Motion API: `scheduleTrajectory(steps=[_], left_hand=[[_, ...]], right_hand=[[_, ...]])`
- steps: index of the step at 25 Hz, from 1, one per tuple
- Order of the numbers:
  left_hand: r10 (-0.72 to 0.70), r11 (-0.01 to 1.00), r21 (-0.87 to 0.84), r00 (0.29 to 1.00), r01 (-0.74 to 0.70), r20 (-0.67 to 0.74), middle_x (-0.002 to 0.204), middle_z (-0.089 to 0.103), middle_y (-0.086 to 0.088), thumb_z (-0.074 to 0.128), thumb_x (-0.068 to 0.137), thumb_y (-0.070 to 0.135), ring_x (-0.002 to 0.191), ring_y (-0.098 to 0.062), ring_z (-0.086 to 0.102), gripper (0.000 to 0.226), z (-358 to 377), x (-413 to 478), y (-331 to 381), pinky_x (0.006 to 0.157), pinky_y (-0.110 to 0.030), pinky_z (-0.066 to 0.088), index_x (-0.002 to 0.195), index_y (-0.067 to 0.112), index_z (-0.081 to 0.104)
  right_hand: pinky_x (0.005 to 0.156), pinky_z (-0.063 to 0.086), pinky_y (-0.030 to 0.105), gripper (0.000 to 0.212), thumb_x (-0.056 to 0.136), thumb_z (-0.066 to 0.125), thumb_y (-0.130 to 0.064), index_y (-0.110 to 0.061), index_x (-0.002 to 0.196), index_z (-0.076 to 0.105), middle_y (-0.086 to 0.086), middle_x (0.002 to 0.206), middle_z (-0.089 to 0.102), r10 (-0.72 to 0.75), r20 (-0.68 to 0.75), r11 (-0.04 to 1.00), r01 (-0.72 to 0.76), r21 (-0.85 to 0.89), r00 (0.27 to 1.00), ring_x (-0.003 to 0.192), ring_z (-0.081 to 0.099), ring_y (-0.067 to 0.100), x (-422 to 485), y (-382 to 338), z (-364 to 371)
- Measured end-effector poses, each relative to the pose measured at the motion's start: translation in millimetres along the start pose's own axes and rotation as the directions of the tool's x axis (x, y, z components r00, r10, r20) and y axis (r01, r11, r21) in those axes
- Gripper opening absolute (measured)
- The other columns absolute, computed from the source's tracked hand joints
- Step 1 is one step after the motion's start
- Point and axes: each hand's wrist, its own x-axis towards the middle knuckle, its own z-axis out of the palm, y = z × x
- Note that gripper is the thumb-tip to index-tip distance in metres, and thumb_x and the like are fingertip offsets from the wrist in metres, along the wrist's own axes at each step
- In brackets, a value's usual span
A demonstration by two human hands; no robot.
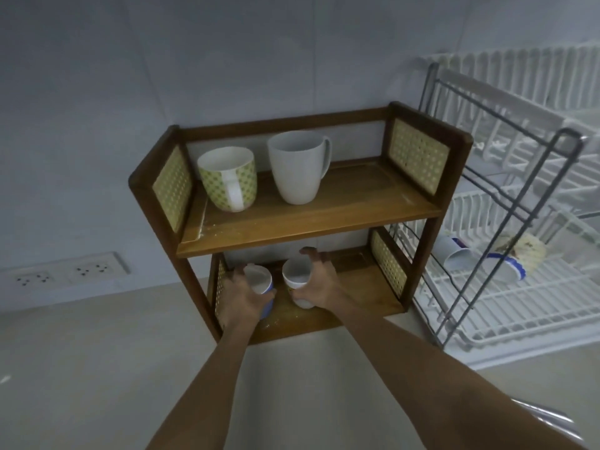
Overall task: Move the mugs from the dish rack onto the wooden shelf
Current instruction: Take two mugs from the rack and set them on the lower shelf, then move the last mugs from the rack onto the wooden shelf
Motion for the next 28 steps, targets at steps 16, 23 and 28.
scheduleTrajectory(steps=[16,23,28], left_hand=[[0.475,0.872,-0.054,0.867,-0.487,-0.149,0.126,0.058,-0.011,0.070,0.081,0.026,0.119,-0.029,0.051,0.050,-28.2,-75.7,38.4,0.099,-0.041,0.044,0.126,0.011,0.055],[0.930,0.331,-0.356,0.365,-0.874,-0.032,0.106,0.066,-0.006,0.059,0.085,0.002,0.096,-0.020,0.063,0.026,-3.1,-193.0,127.1,0.080,-0.033,0.051,0.109,0.009,0.067],[0.963,0.269,-0.465,0.247,-0.843,0.109,0.115,0.064,-0.002,0.056,0.086,0.008,0.105,-0.014,0.058,0.031,37.7,-230.5,211.9,0.089,-0.025,0.047,0.116,0.014,0.064]], right_hand=[[0.101,0.044,0.030,0.055,0.081,0.068,-0.023,-0.022,0.132,0.048,-0.001,0.132,0.054,-0.063,-0.263,0.994,0.085,0.075,0.963,0.120,0.052,0.012,-103.5,5.6,-65.9],[0.060,0.053,0.029,0.013,0.075,0.054,-0.037,-0.036,0.086,0.060,-0.007,0.065,0.069,0.046,-0.603,0.985,0.063,0.158,0.797,0.063,0.066,0.006,-217.2,81.4,-187.5],[0.073,0.042,0.030,0.024,0.082,0.064,-0.023,-0.020,0.105,0.059,0.003,0.100,0.069,0.224,-0.603,0.973,-0.135,0.190,0.765,0.088,0.064,0.021,-178.8,148.8,-264.8]])
